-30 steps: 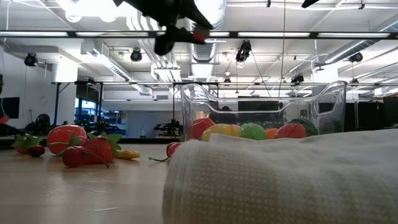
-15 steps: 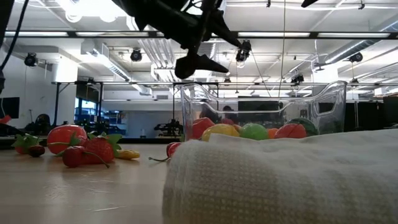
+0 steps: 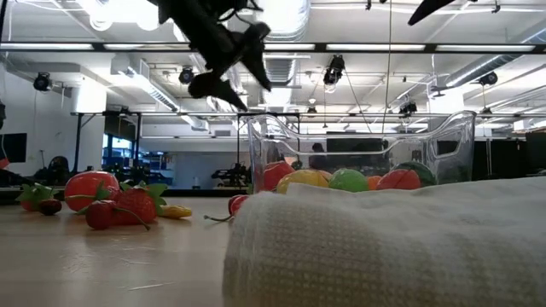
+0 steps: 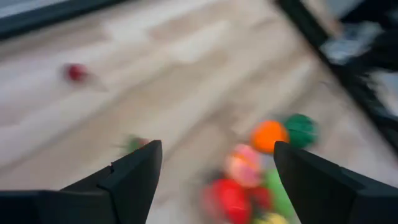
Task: Pick and placing Produce into tupperware
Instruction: Put the red tomato into the transparent bin
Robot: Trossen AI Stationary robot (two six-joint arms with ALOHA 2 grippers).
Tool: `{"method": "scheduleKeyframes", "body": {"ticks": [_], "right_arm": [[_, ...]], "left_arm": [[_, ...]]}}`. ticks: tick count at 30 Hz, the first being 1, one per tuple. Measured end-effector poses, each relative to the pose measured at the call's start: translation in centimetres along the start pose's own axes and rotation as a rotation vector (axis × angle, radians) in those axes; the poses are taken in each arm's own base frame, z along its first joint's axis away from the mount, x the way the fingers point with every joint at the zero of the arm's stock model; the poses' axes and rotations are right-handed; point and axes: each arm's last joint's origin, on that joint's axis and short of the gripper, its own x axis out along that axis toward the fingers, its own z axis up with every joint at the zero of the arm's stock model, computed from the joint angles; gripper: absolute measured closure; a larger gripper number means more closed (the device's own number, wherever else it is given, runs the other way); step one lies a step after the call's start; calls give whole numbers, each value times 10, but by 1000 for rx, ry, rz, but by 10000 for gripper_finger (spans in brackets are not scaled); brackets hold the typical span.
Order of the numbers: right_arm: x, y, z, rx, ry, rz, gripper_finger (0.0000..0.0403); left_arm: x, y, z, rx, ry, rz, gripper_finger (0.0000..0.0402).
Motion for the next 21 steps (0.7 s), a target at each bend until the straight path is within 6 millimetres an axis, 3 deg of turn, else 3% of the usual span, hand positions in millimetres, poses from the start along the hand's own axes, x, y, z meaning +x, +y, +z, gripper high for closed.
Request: {"method": "scheduleKeyframes", "body": {"ticks": [6, 10, 16, 21], "right_arm": [[18, -11, 19, 69, 56, -57, 74], [28, -15, 29, 83, 84, -47, 74], [31, -15, 34, 77, 74, -30, 74], [31, -15, 33, 62, 76, -30, 74]], "left_arm": [[16, 25, 0, -35, 77, 149, 112], [36, 35, 2, -64, 114, 141, 112], [63, 46, -2, -71, 166, 185, 112], [66, 46, -4, -71, 204, 152, 112]]}}
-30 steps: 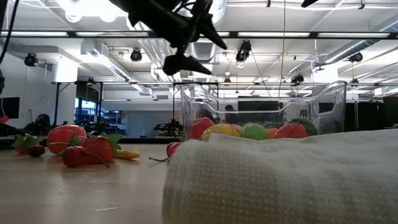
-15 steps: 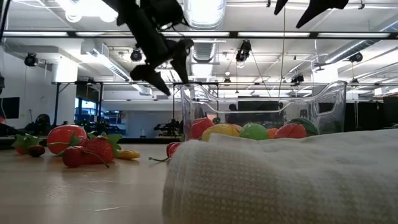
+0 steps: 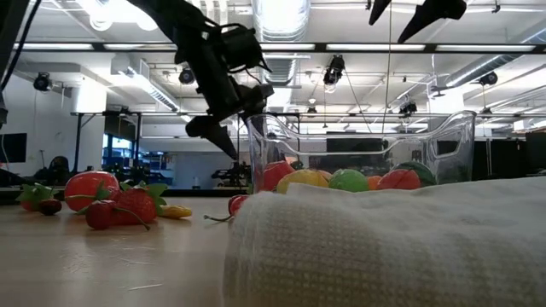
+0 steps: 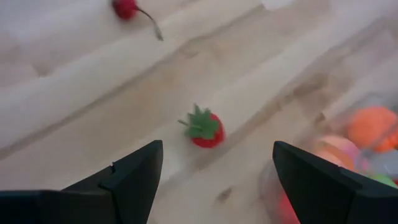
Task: Pick and placing Produce into tupperware
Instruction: Put the red tomato into the transparent bin
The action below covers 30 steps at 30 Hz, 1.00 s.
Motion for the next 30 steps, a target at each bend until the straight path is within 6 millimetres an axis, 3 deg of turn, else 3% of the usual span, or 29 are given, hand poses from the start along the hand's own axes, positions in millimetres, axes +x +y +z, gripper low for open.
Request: {"method": "scheduleKeyframes", "body": {"ticks": [11, 17, 24, 30], "right_arm": [[8, -1, -7, -6, 69, 5, 74], [16, -2, -16, -2, 126, -2, 74], [14, 5, -35, -64, 230, 58, 74], [1, 15, -54, -136, 263, 121, 74]], "left_arm": [[-53, -13, 4, 28, -139, -129, 112], [-72, -21, -3, 15, -154, -179, 112], [-74, -39, -35, 77, -32, -166, 112], [-80, -50, -78, 336, 135, -98, 112]]}}
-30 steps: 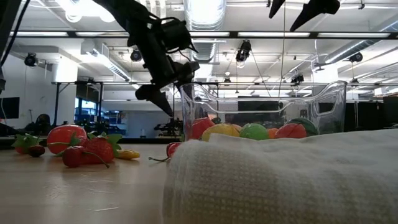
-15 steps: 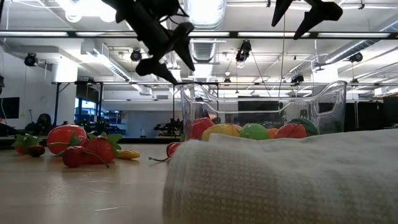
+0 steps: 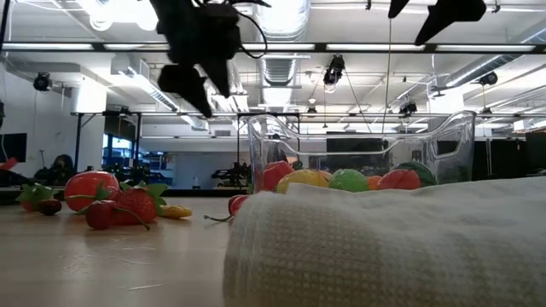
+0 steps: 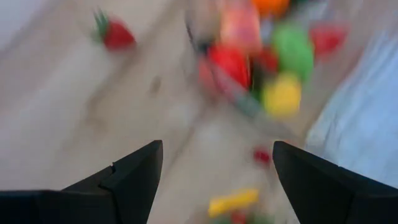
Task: Pick and placing Produce into tupperware
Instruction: Put the red tomato into the transparent bin
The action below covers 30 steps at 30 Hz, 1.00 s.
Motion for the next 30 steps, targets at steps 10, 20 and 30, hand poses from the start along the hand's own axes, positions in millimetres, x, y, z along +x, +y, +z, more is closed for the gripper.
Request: {"method": "scheduleKeyframes", "body": {"ticks": [10, 20, 30], "right_arm": [[-8, 11, -22, -38, 10, 44, 74], [-11, 14, -26, -41, 0, 61, 74], [-11, 16, -26, -36, -16, 75, 74]], "left_arm": [[-9, -14, -50, 106, 307, 119, 112], [9, -11, -72, 197, 487, 372, 112], [28, -12, -76, 221, 561, 387, 112]]}}
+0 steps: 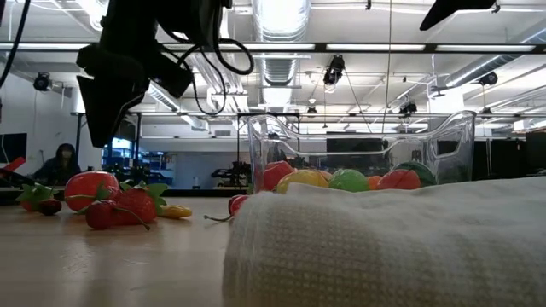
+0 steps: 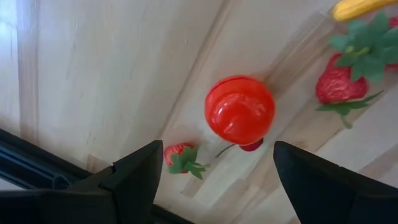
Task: Pick and placing Produce into tupperware
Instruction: Put the red tomato into the transparent bin
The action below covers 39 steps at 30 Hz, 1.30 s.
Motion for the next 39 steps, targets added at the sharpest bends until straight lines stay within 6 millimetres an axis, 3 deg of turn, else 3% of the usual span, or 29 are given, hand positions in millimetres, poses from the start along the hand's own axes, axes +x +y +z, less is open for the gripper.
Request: {"method": "scheduleKeyframes", "body": {"ticks": [9, 28, 39], "right_arm": [[0, 1, 2, 8, -50, -4, 74], [0, 0, 3, 28, -97, -25, 74], [0, 0, 5, 30, -124, -36, 74]], "left_arm": [[20, 2, -8, 14, 79, 17, 112], [54, -3, -6, 30, 10, -69, 112], [55, -8, 1, 28, -60, -111, 112]]}}
